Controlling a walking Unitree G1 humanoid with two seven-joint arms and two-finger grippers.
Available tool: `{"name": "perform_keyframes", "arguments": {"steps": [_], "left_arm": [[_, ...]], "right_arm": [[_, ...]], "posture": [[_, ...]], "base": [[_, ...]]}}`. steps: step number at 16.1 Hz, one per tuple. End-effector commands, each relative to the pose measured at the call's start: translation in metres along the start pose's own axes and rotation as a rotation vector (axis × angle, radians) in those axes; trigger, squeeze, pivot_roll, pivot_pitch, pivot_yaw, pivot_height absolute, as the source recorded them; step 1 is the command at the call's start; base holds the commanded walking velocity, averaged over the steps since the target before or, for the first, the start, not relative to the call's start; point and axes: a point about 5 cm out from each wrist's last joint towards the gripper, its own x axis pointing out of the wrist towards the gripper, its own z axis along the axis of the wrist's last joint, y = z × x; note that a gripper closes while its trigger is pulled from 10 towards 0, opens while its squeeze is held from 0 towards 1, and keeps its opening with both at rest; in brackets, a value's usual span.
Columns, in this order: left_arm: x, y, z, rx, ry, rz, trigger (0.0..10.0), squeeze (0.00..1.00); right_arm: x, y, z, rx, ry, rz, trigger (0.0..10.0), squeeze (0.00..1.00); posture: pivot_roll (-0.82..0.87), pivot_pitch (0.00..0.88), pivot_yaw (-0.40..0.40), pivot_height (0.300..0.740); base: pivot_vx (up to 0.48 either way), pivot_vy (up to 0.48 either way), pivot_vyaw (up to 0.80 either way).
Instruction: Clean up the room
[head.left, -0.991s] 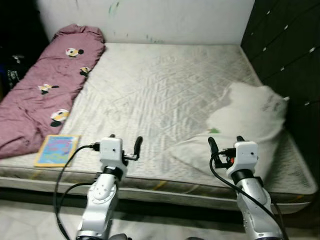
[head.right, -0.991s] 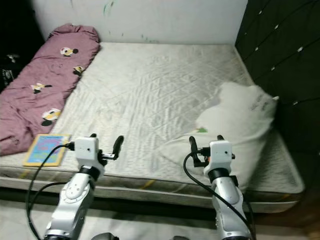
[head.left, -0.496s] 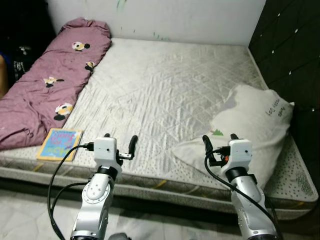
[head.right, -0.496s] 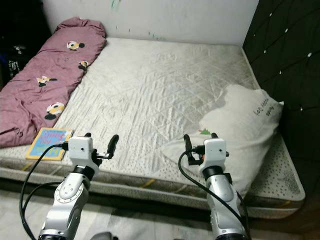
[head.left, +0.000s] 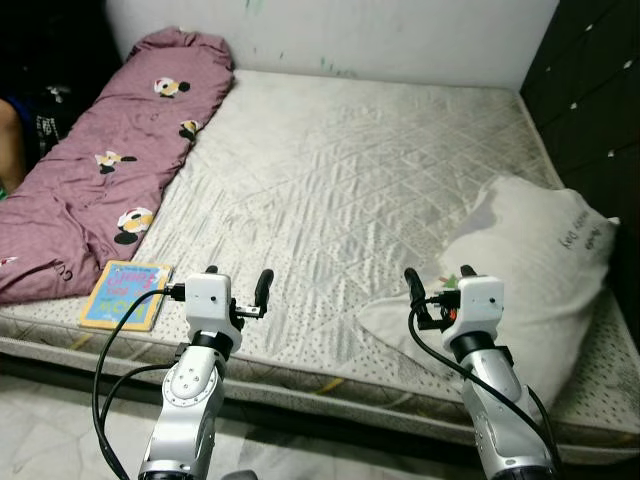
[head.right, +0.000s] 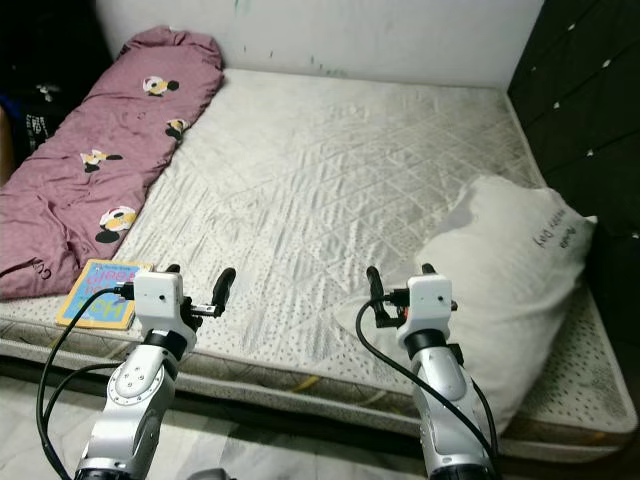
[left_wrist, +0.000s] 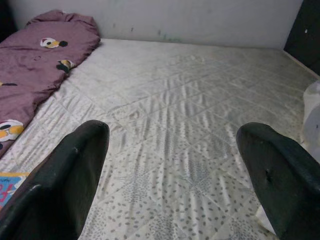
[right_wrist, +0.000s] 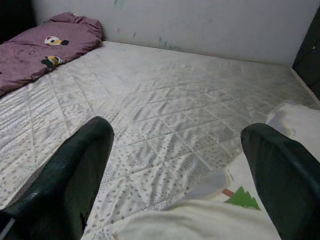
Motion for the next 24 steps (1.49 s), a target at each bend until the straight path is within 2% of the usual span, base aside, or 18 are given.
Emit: {"name": "perform_keyframes", "arguments": {"steps": [1,6,13,17,24], "left_arm": [[0.0,-0.002,0.001,0.002,-0.003,-0.016,10.0,0.0],[0.001,-0.002,0.001,0.003,-0.001,-0.017,10.0,0.0],[0.001,0.007,-0.004,0.038,0.028,0.041,10.0,0.0],[0.003,0.004,-0.003,0.037,0.022,0.032,10.0,0.0],[-0.001,0.008,-0.005,0.046,0.034,0.03,10.0,0.0]], "right_arm": [[-0.001,-0.003,-0.001,-0.002,0.005,-0.015,10.0,0.0],[-0.002,-0.006,-0.002,-0.002,0.007,-0.026,10.0,0.0],[-0.002,-0.015,-0.004,0.023,0.023,-0.051,10.0,0.0],[-0.003,-0.013,-0.005,0.034,0.024,-0.048,10.0,0.0],[-0.004,-0.015,-0.004,0.035,0.017,-0.052,10.0,0.0]], "posture": [[-0.07,0.0,0.011,0.74],[-0.07,0.0,0.013,0.74],[-0.07,0.0,0.014,0.74],[-0.07,0.0,0.016,0.74],[-0.07,0.001,0.015,0.74]], "base": [[0.277,0.0,0.0],[0.274,0.0,0.0],[0.0,0.0,0.0],[0.0,-0.321,-0.43],[0.0,-0.344,0.0]]}}
